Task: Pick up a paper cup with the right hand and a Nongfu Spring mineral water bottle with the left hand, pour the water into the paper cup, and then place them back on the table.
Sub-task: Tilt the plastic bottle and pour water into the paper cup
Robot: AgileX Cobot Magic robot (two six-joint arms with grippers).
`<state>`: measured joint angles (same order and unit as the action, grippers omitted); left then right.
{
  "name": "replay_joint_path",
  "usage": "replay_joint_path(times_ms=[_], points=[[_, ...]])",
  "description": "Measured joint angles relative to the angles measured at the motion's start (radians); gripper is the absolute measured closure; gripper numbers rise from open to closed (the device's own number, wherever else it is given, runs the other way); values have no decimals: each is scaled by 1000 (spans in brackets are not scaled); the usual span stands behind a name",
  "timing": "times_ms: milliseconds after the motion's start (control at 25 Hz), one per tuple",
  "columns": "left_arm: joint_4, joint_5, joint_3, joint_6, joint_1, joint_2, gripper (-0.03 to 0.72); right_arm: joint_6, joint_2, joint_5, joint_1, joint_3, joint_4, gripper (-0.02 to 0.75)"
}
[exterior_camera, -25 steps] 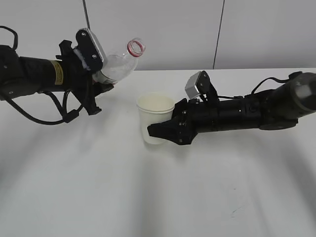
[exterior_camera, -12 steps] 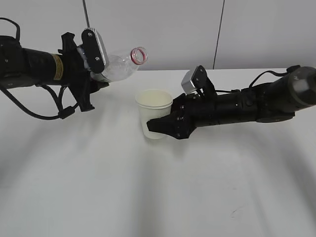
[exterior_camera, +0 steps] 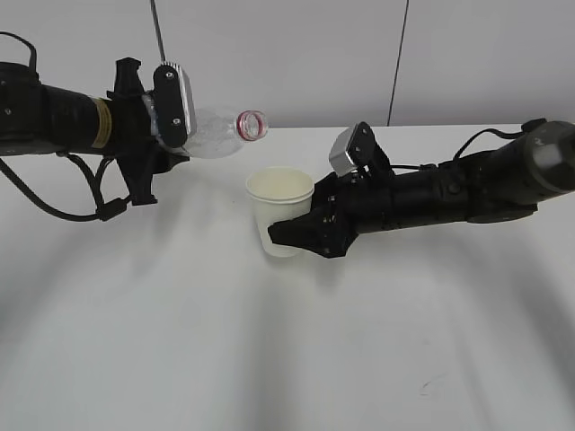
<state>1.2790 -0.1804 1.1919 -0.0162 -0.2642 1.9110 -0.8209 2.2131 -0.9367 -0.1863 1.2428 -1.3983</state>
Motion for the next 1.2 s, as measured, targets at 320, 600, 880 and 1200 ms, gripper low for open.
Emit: replay_joint_path(times_ms=[320, 600, 880, 1200], points=[[51, 23, 22, -1, -1, 0, 351, -2, 0, -22, -16, 0, -3, 216], [130, 88, 33, -1, -36, 0, 351, -4, 0, -23, -31, 0, -7, 216], [184, 117, 33, -1, -50, 0, 352, -4, 0, 16, -31, 0, -7, 216], [250, 163, 33, -2, -50, 0, 356, -4, 0, 19, -31, 0, -7, 216]])
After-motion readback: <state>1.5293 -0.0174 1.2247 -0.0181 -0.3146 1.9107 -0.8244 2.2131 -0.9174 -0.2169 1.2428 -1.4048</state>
